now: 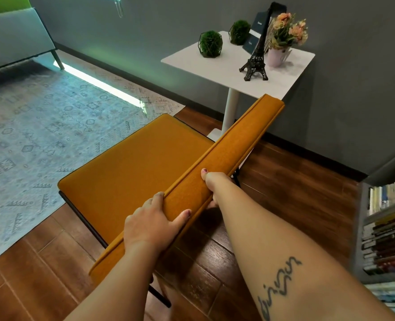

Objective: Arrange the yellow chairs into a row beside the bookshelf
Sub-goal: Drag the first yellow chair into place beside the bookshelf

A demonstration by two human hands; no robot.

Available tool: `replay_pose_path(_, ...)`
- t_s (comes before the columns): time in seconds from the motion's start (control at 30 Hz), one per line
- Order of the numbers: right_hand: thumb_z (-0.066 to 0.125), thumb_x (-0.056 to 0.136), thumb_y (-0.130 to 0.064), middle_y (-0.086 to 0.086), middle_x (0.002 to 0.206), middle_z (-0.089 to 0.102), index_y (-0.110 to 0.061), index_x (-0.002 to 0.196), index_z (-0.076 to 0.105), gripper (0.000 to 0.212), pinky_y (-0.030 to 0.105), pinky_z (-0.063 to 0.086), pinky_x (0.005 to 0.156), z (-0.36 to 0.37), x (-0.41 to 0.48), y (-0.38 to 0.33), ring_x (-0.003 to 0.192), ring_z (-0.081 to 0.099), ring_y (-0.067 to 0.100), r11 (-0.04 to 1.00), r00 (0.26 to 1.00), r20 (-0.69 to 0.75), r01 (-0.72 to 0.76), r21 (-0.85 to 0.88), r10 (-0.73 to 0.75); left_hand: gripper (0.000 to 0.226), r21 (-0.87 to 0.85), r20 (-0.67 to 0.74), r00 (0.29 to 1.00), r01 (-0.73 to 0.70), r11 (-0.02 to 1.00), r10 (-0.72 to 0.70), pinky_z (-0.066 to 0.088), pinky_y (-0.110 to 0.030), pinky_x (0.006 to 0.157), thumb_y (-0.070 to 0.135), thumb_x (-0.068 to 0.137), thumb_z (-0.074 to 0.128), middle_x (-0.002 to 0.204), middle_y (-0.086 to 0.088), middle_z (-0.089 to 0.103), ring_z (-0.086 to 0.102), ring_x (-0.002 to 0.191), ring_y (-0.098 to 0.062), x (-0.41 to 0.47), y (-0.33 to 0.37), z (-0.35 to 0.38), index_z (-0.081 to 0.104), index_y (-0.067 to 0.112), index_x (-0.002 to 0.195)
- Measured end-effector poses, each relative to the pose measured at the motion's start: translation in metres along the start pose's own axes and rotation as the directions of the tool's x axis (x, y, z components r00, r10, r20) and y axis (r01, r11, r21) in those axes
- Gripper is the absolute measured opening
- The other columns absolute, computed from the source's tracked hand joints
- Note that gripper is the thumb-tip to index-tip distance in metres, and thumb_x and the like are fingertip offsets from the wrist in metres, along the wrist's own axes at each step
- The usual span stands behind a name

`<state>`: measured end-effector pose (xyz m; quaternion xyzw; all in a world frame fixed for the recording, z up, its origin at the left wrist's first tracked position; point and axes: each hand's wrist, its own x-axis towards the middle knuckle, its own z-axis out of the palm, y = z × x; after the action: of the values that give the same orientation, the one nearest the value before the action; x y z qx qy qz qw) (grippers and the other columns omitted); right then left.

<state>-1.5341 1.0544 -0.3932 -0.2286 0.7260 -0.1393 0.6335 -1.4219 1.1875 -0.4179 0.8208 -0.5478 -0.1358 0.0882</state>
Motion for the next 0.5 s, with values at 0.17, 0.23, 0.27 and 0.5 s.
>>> replay_pose_path(0.17, 0.056, 0.093, -0.042, 0.019, 0.149, 0.029, -0.012, 0.150, 0.011, 0.078, 0.048, 0.043, 0.103, 0.002, -0.013, 0.011, 0.131, 0.040, 0.040, 0.984, 0.988, -0.100, 0.103, -0.149, -0.118, 0.087, -0.062, 0.073, 0.993, 0.095, 0.994, -0.090, 0.055, -0.034, 0.076, 0.088, 0.071, 0.034, 0.115, 0.007, 0.060, 0.059, 0.094, -0.014, -0.011, -0.012, -0.006, 0.036, 0.031, 0.138)
replay_pose_path(0.23, 0.051, 0.096, -0.040, 0.017, 0.158, 0.008, -0.017, 0.153, 0.001, 0.079, 0.047, 0.038, 0.106, 0.009, -0.019, 0.023, 0.140, 0.026, 0.039, 0.838, 0.896, -0.195, 0.270, -0.474, -0.399, 0.090, -0.054, 0.115, 0.985, 0.136, 0.989, -0.129, 0.055, -0.032, 0.073, 0.090, 0.067, 0.032, 0.110, 0.007, 0.060, 0.056, 0.088, -0.012, -0.021, -0.024, -0.012, 0.038, 0.032, 0.135)
replay_pose_path(0.27, 0.044, 0.099, -0.036, 0.015, 0.159, -0.005, -0.022, 0.154, -0.001, 0.072, 0.051, 0.031, 0.110, 0.015, -0.021, 0.030, 0.145, 0.013, 0.039, 0.632, 0.797, -0.139, 0.346, -0.694, -0.588, 0.092, -0.050, 0.136, 0.980, 0.156, 0.986, -0.148, 0.055, -0.032, 0.072, 0.092, 0.064, 0.031, 0.107, 0.008, 0.059, 0.056, 0.087, -0.012, -0.027, -0.032, -0.015, 0.039, 0.032, 0.134)
replay_pose_path(0.5, 0.025, 0.102, -0.021, -0.001, 0.160, 0.012, -0.027, 0.143, 0.037, 0.043, 0.064, -0.007, 0.110, 0.043, -0.037, 0.057, 0.147, -0.010, 0.030, -0.020, 0.640, 0.421, 0.536, -0.844, -0.643, 0.098, -0.199, 0.233, 0.960, 0.203, 0.959, -0.155, 0.045, -0.019, 0.063, 0.079, 0.059, 0.065, 0.107, 0.013, 0.047, 0.052, 0.087, -0.006, -0.067, -0.073, -0.027, 0.034, 0.030, 0.138)
